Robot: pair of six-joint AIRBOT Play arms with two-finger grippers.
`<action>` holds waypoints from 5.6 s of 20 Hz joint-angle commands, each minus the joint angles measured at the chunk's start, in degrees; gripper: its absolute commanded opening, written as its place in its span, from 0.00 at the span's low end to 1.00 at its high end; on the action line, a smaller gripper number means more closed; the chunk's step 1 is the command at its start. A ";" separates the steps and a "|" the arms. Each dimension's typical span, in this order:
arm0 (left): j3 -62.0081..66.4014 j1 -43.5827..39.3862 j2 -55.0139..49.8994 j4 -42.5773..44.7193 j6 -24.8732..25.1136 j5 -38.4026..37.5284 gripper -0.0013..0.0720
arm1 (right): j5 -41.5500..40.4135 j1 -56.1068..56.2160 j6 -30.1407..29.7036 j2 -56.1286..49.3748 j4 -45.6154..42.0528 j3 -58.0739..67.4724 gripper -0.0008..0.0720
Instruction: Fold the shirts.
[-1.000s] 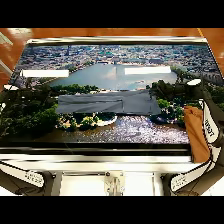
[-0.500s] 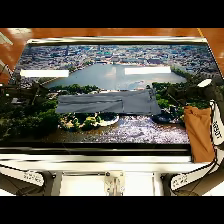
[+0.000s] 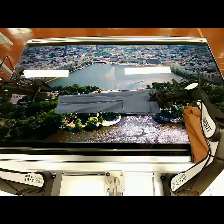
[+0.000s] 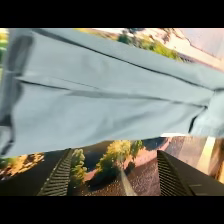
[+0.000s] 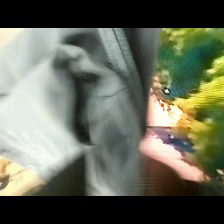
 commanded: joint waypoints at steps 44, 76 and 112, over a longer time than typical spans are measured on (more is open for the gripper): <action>0.17 3.23 22.21 -27.65 15.39 4.50 0.06 | -20.06 40.33 6.78 7.32 26.99 0.74 0.09; 0.04 4.13 27.02 -24.26 12.13 1.16 0.07 | -5.51 19.17 4.02 15.19 7.89 -21.14 0.09; 0.04 4.13 26.99 -24.24 11.98 -0.68 0.07 | 41.48 -40.28 10.10 35.74 -32.50 9.05 0.09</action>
